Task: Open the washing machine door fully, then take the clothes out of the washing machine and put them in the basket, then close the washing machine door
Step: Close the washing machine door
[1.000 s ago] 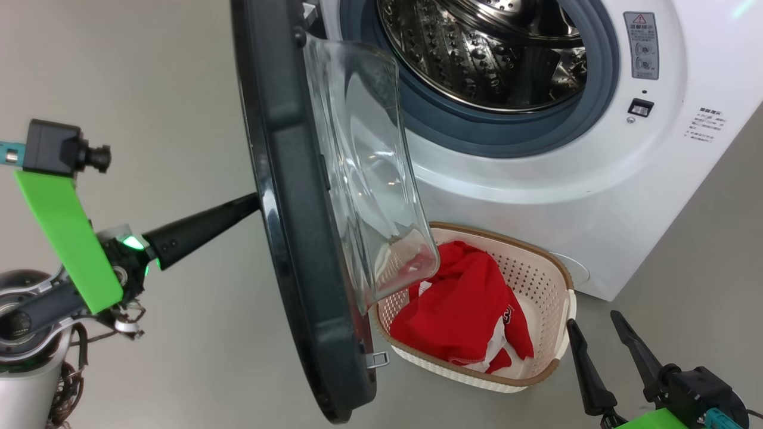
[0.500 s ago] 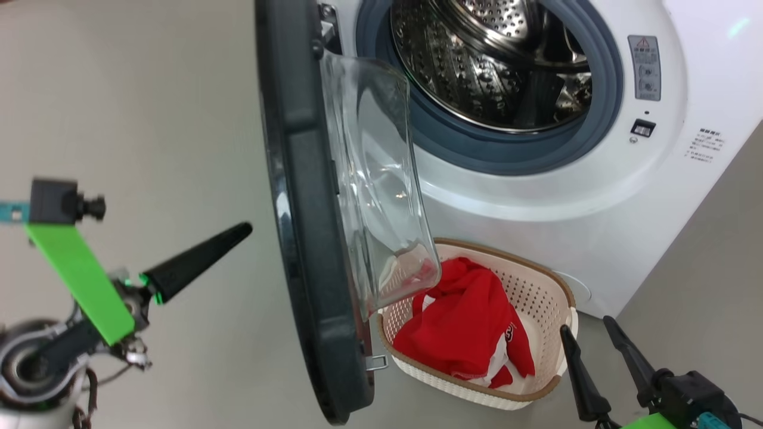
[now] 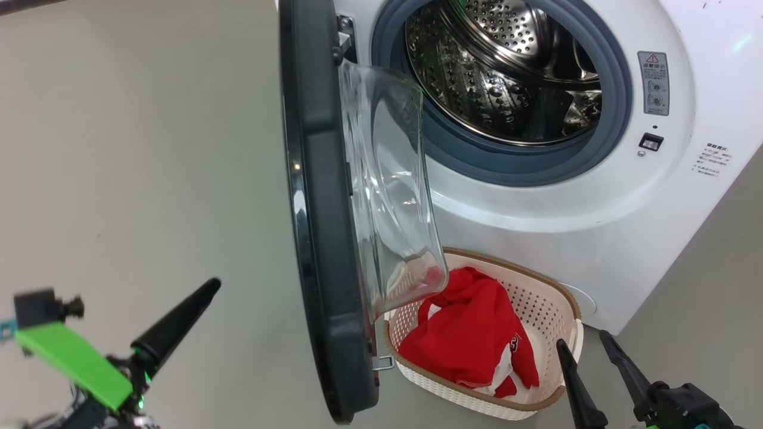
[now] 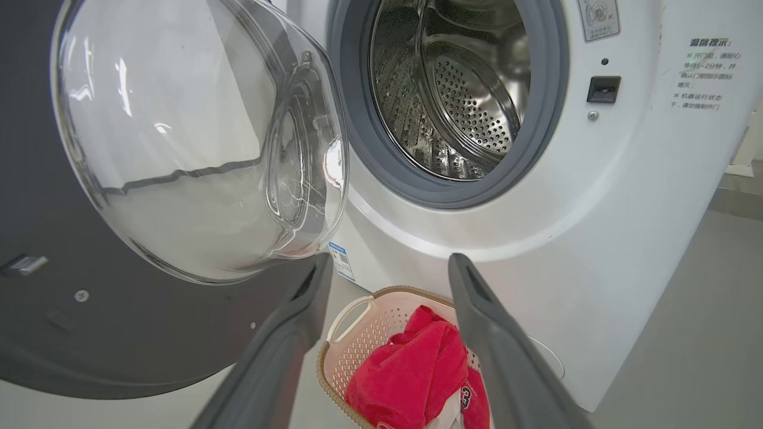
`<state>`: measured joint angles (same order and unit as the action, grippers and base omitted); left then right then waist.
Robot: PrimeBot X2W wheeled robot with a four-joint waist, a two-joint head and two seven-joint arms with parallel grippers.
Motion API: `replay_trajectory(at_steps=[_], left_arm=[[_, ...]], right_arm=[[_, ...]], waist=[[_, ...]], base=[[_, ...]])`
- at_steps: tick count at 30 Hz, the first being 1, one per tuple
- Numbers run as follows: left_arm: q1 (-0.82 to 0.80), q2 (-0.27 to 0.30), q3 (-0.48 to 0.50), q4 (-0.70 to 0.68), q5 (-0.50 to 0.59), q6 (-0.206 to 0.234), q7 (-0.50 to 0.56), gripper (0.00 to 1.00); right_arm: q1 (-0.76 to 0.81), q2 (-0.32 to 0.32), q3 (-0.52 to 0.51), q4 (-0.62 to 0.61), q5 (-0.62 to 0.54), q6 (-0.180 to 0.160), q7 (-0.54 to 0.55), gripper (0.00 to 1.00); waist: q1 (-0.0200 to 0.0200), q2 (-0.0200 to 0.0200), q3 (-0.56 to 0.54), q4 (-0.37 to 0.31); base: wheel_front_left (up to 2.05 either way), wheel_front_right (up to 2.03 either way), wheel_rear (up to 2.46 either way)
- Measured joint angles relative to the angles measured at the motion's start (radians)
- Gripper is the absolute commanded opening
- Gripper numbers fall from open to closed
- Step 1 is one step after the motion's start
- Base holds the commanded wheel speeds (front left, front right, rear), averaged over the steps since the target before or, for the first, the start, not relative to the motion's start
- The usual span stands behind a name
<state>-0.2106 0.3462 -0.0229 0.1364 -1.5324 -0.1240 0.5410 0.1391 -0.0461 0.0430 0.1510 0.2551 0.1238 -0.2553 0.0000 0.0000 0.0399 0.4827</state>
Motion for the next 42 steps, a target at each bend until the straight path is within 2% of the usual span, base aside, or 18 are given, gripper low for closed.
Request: replay_trajectory(at_steps=[13, 19, 25, 27, 28, 34, 37, 39, 42], left_arm=[[0.139, -0.074, -0.007, 0.081, 0.018, 0.0, -0.207, 1.0], [0.158, -0.086, -0.031, 0.113, 0.043, 0.0, -0.319, 1.0], [0.174, -0.079, -0.103, 0.129, 0.119, 0.0, -0.494, 1.0], [0.174, -0.06, -0.147, 0.143, 0.168, 0.0, -0.559, 1.0], [0.174, -0.06, -0.147, 0.143, 0.168, 0.0, -0.559, 1.0], [0.174, -0.011, -0.292, 0.205, 0.229, 0.0, -0.738, 1.0], [0.173, 0.007, -0.349, 0.241, 0.281, 0.0, -0.782, 1.0], [0.17, 0.015, -0.365, 0.268, 0.337, -0.001, -0.789, 1.0], [0.169, -0.012, -0.281, 0.273, 0.484, -0.001, -0.79, 1.0]], right_arm=[[0.0, 0.002, 0.002, 0.002, 0.0, 0.0, 0.0, 1.0], [0.0, 0.003, 0.002, 0.006, 0.0, 0.0, 0.0, 1.0], [-0.001, 0.003, 0.003, 0.008, 0.001, 0.0, 0.0, 1.0], [-0.001, 0.003, 0.003, 0.008, 0.002, 0.0, 0.0, 1.0], [-0.001, 0.003, 0.003, 0.008, 0.002, 0.0, 0.0, 1.0], [-0.001, 0.003, 0.004, 0.008, 0.002, 0.0, 0.0, 1.0], [-0.001, 0.004, 0.004, 0.009, 0.004, 0.0, 0.0, 1.0], [-0.001, 0.004, 0.004, 0.008, 0.004, 0.0, 0.0, 1.0], [-0.001, 0.004, 0.004, 0.008, 0.004, 0.0, 0.0, 1.0]], waist=[[0.0, 0.0, 0.014, -0.002], [0.0, 0.0, 0.017, -0.005], [0.0, 0.0, 0.017, -0.008], [0.0, 0.0, 0.019, -0.008], [0.0, 0.0, 0.019, -0.008], [0.0, 0.0, 0.018, -0.008], [0.0, 0.0, 0.018, -0.007], [0.0, 0.0, 0.018, -0.006], [0.0, 0.0, 0.017, -0.003]], base=[[0.0, 0.0, 0.0], [0.0, 0.0, 0.0], [0.0, 0.0, 0.0], [0.0, 0.0, 0.0], [0.0, 0.0, 0.0], [0.0, 0.0, 0.0], [0.0, 0.0, 0.0], [0.0, 0.0, 0.0], [0.0, 0.0, 0.0]])
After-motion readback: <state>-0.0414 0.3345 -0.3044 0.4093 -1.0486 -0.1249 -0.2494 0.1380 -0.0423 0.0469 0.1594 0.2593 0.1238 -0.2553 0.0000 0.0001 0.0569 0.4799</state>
